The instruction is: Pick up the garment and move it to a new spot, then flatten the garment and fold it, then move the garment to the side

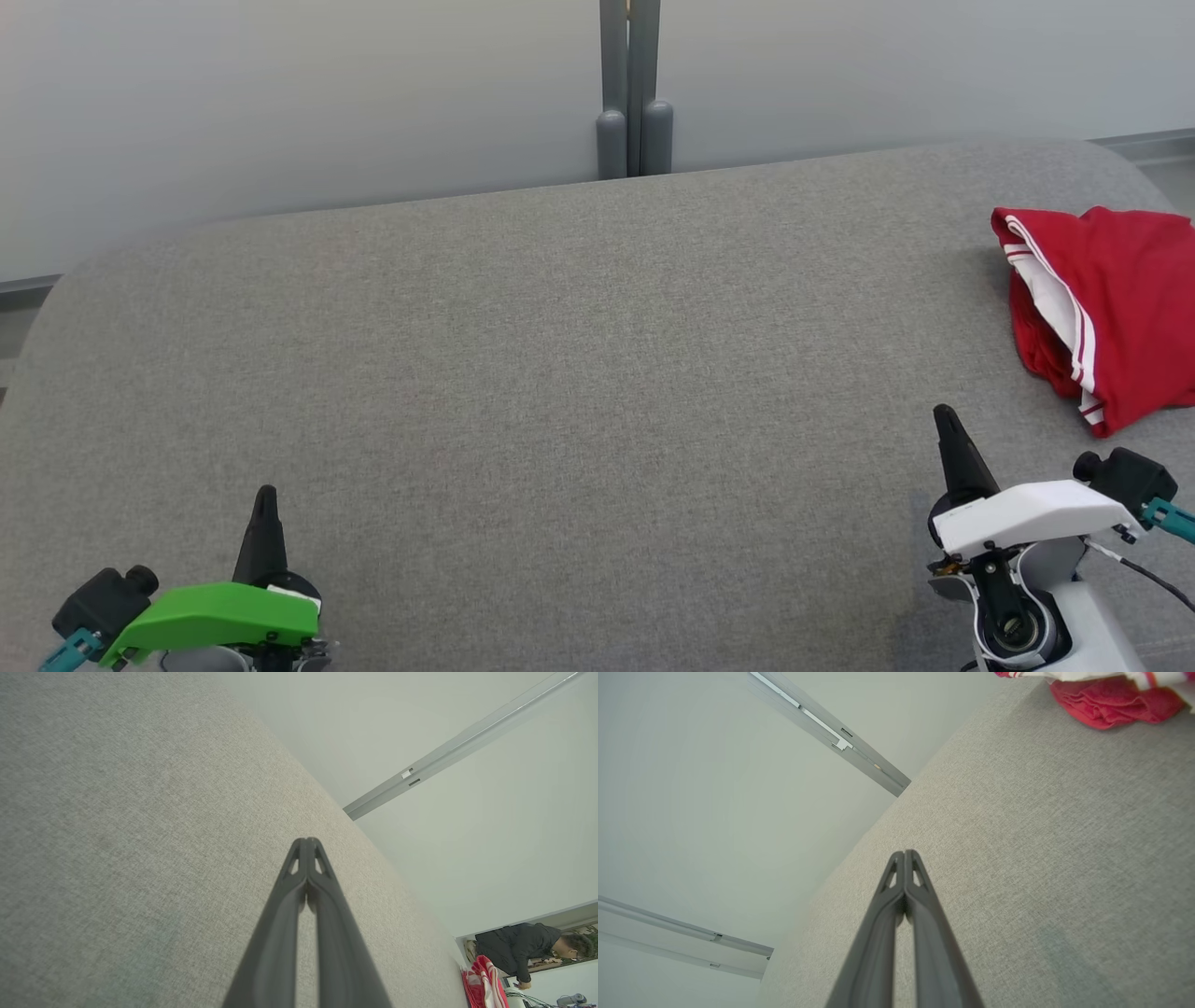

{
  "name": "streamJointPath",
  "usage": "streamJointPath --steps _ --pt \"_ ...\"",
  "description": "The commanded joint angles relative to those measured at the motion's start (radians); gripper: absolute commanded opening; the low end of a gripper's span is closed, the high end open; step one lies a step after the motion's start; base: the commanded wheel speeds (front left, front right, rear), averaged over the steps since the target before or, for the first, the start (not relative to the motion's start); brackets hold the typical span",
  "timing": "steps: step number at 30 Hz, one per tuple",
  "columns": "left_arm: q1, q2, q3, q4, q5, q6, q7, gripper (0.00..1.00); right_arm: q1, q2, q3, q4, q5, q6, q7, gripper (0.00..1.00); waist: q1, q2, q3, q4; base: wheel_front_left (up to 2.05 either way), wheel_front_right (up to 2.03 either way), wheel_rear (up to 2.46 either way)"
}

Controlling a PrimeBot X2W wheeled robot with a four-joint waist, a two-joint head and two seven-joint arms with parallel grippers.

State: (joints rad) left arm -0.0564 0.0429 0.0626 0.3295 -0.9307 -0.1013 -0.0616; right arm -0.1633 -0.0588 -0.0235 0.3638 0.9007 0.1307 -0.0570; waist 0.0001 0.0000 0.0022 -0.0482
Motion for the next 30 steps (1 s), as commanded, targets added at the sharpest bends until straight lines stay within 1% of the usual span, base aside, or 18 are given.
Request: streamJointPath --steps 1,3,14,27,30 --pt "-0.031 0.006 0.006 -0.015 -0.025 -0.006 0.007 0.00 0.000 -0.003 -0.006 -0.018 0.029 0.000 0.007 0.00 0.0000 0.0000 0.000 0.001 0.00 0.00 0.00" --pt "-0.033 0.007 0.009 -0.019 -0.063 -0.007 0.016 0.00 0.002 -0.003 -0.011 -0.023 0.067 0.000 0.016 0.00 0.0000 0.0000 0.000 0.003 0.00 0.00 0.00" --pt "-0.039 0.008 0.019 -0.032 -0.186 -0.012 0.048 0.00 0.008 0.000 -0.026 -0.039 0.195 0.000 0.048 0.00 0.0000 0.0000 0.000 0.010 0.00 0.00 0.00" --pt "-0.046 0.008 0.029 -0.045 -0.317 -0.017 0.081 0.00 0.016 0.001 -0.043 -0.056 0.329 0.000 0.082 0.00 0.0000 0.0000 0.000 0.018 0.00 0.00 0.00" --pt "-0.048 0.008 0.031 -0.047 -0.333 -0.018 0.085 0.00 0.017 0.002 -0.045 -0.059 0.349 0.000 0.087 0.00 0.0000 0.0000 0.001 0.019 0.00 0.00 0.00"
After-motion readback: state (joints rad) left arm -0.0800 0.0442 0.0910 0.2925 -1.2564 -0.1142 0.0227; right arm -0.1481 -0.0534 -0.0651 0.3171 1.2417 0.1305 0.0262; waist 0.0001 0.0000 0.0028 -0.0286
